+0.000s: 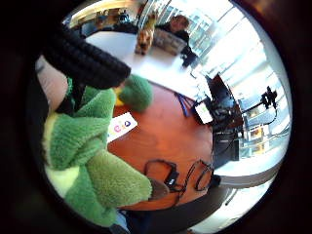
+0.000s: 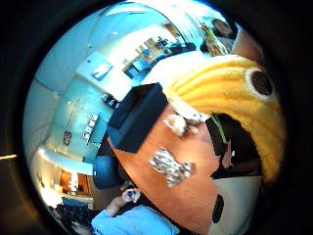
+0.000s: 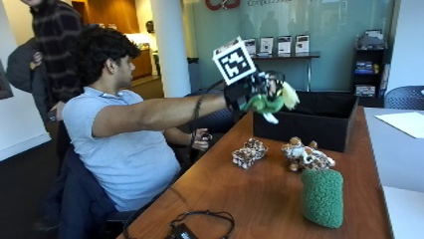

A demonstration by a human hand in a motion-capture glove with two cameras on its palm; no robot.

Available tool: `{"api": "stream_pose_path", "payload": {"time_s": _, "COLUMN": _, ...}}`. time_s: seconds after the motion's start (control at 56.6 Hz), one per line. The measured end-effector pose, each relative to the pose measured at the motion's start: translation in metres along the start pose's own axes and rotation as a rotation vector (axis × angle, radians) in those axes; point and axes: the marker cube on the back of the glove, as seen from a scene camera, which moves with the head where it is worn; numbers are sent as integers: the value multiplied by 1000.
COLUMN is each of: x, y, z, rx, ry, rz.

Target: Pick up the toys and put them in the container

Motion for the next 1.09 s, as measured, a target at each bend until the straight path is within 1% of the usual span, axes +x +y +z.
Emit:
{"api": "stream_pose_path", "payload": {"time_s": 0.106, "x": -69, "y": -31, "z": -25, "rx": 50, "ry": -24, "rz": -83}}
{"api": "stream_pose_path", "payload": {"time_s": 0.247, "x": -187, "y": -61, "z": -25, "rx": 43, "ry": 0, "rz": -259}}
{"api": "stream_pose_path", "payload": {"time_s": 0.318, "x": -248, "y": -72, "z": -14, "rx": 30, "ry": 7, "rz": -343}}
{"api": "stream_pose_path", "payload": {"time_s": 0.406, "x": -309, "y": -80, "z": 9, "rx": -13, "ry": 24, "rz": -404}}
{"api": "stream_pose_path", "payload": {"time_s": 0.477, "x": -336, "y": -80, "z": 31, "rx": -62, "ry": 30, "rz": -455}}
{"api": "stream_pose_path", "payload": {"time_s": 0.53, "x": -355, "y": -82, "z": 49, "rx": -105, "ry": 34, "rz": -451}}
{"api": "stream_pose_path", "payload": {"time_s": 0.671, "x": -346, "y": -79, "z": 76, "rx": -312, "ry": -32, "rz": -425}}
{"api": "stream_pose_path", "payload": {"time_s": 0.724, "x": -336, "y": -80, "z": 77, "rx": -346, "ry": -55, "rz": -401}}
{"api": "stream_pose_path", "payload": {"time_s": 0.848, "x": -316, "y": -84, "z": 68, "rx": -296, "ry": -36, "rz": -364}}
{"api": "stream_pose_path", "payload": {"time_s": 0.936, "x": -274, "y": -81, "z": 52, "rx": -294, "ry": -7, "rz": -342}}
{"api": "stream_pose_path", "payload": {"time_s": 1.095, "x": -197, "y": -81, "z": 26, "rx": -243, "ry": 36, "rz": -237}}
